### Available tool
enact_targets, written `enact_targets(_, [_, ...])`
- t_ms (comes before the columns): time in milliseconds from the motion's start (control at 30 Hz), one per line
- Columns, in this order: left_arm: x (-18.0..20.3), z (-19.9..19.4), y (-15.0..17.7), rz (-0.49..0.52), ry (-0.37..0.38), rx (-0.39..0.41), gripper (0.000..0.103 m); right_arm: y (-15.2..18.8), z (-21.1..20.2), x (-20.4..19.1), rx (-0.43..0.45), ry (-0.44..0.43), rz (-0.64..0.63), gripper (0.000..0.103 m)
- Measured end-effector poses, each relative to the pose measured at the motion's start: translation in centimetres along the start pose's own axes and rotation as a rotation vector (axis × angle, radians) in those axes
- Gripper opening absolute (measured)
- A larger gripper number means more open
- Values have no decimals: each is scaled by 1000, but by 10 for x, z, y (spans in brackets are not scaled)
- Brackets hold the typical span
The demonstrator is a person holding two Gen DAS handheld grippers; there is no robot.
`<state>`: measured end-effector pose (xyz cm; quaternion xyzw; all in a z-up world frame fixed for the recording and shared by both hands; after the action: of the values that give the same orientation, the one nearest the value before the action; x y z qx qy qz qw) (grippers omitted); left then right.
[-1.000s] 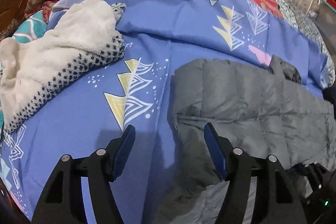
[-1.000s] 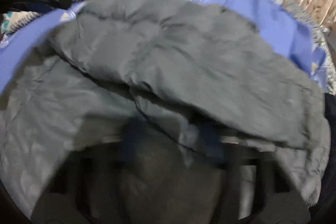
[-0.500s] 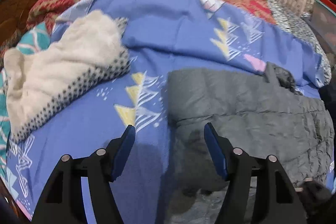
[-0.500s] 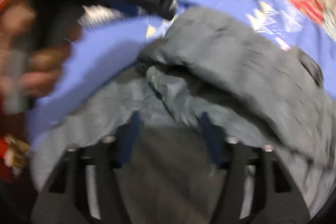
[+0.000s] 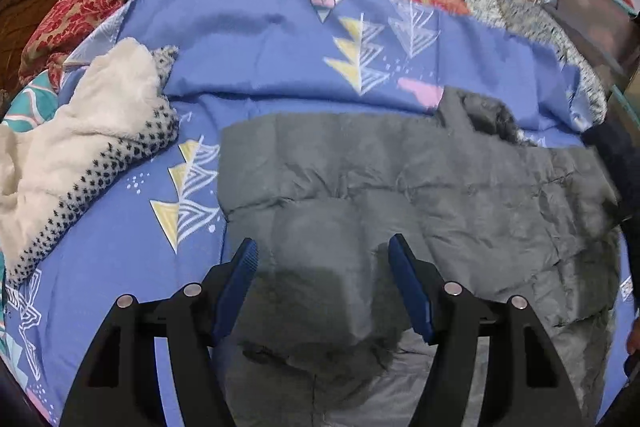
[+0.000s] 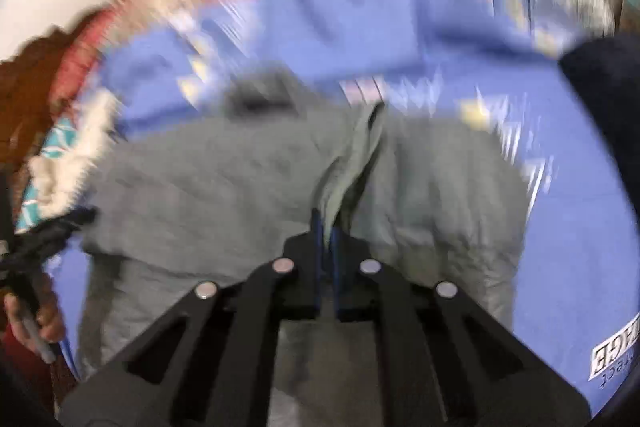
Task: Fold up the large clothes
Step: 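Smooth the folded jacket flat with the right gripper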
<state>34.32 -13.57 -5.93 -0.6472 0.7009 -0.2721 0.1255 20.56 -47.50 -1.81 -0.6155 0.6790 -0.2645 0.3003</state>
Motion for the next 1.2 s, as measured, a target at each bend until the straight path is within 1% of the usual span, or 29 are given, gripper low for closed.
enact_targets(67, [1, -8, -2, 6, -1, 25, 86, 3, -41, 0, 63, 49, -2, 4])
enact_targets(100, [2, -10, -3, 10, 1, 31, 86, 9, -47, 4, 66, 73, 3, 4])
enact_targets(167, [8, -8, -1, 28, 0, 31, 86, 30, -47, 17, 21, 157, 8, 4])
enact_targets(200, [11, -3, 1, 42, -12, 25, 86, 48, -36, 24, -42, 215, -3, 6])
enact_targets(233, [15, 8, 6, 63, -41, 1, 86, 58, -21, 32, -90, 230, -4, 11])
enact_targets(267, [18, 19, 11, 84, -68, -27, 86, 69, -8, 39, -148, 248, -2, 35])
enact_targets(300, [21, 34, 17, 116, -111, -62, 86, 79, -3, 48, -177, 300, 15, 58])
enact_targets(333, [20, 52, 25, 165, -188, -97, 86, 83, -9, 55, -152, 335, 45, 61])
enact_targets(367, [19, 62, 30, 194, -229, -104, 86, 84, -21, 59, -87, 336, 105, 61])
enact_targets(433, [14, 64, 32, 219, -276, -85, 86, 79, -42, 60, 21, 302, 166, 61])
enact_targets(467, [11, 59, 31, 208, -270, -90, 86, 77, -45, 58, 53, 281, 167, 62])
enact_targets(500, [10, 53, 30, 193, -255, -92, 86, 76, -39, 51, 44, 238, 148, 62])
enact_targets(533, [7, 42, 27, 171, -236, -84, 86, 77, -22, 47, -13, 195, 126, 62])
enact_targets(567, [5, 33, 25, 160, -227, -70, 86, 81, -10, 47, -69, 186, 115, 62])
enact_targets(600, [2, 23, 24, 151, -219, -56, 86, 91, 15, 49, -182, 205, 95, 62])
enact_targets(633, [-3, 8, 25, 142, -205, -41, 86, 99, 33, 52, -253, 212, 88, 62])
enact_targets(667, [-12, -10, 27, 131, -187, -26, 86, 103, 35, 53, -264, 207, 97, 62])
enact_targets(700, [-22, -26, 32, 124, -168, -14, 86, 102, 27, 52, -242, 194, 120, 62])
enact_targets(767, [-42, -54, 42, 117, -136, 2, 86, 98, -12, 47, -132, 131, 162, 63])
enact_targets(833, [-71, -81, 61, 112, -104, -4, 87, 101, -50, 43, -60, 81, 171, 69])
enact_targets(867, [-89, -95, 75, 109, -85, -18, 89, 109, -71, 41, -35, 54, 175, 71])
enact_targets(900, [-99, -102, 83, 106, -73, -26, 90, 116, -81, 43, -24, 27, 179, 71])
enact_targets(933, [-115, -114, 99, 99, -53, -44, 91, 127, -95, 44, -15, -7, 184, 71])
enact_targets(1000, [-141, -129, 129, 80, -24, -84, 93, 165, -122, 38, -21, -97, 189, 71])
enact_targets(1033, [-150, -135, 142, 70, -9, -99, 93, 180, -129, 37, -34, -111, 184, 71])
enact_targets(1067, [-159, -140, 156, 58, 9, -115, 93, 205, -138, 33, -64, -115, 173, 71])
enact_targets(1100, [-169, -146, 174, 45, 24, -131, 94, 219, -141, 29, -83, -113, 168, 71])
enact_targets(1167, [-180, -149, 197, 25, 39, -151, 94, 258, -153, 28, -120, -127, 193, 71])
enact_targets(1200, [-186, -149, 214, 11, 53, -176, 95, 272, -155, 31, -128, -138, 209, 71])
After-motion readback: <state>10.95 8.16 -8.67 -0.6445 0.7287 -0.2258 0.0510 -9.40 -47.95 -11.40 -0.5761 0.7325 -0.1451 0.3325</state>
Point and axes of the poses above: each gripper's, at about its wrist camera, not at the fingertips, and z roughly the way its jaws point, x to its right, y to its underside, the point moved 5 cm from there along z, roughly the way its jaws point, and after that the axes turned 14 degrees about -z, right-handed, at the moved point
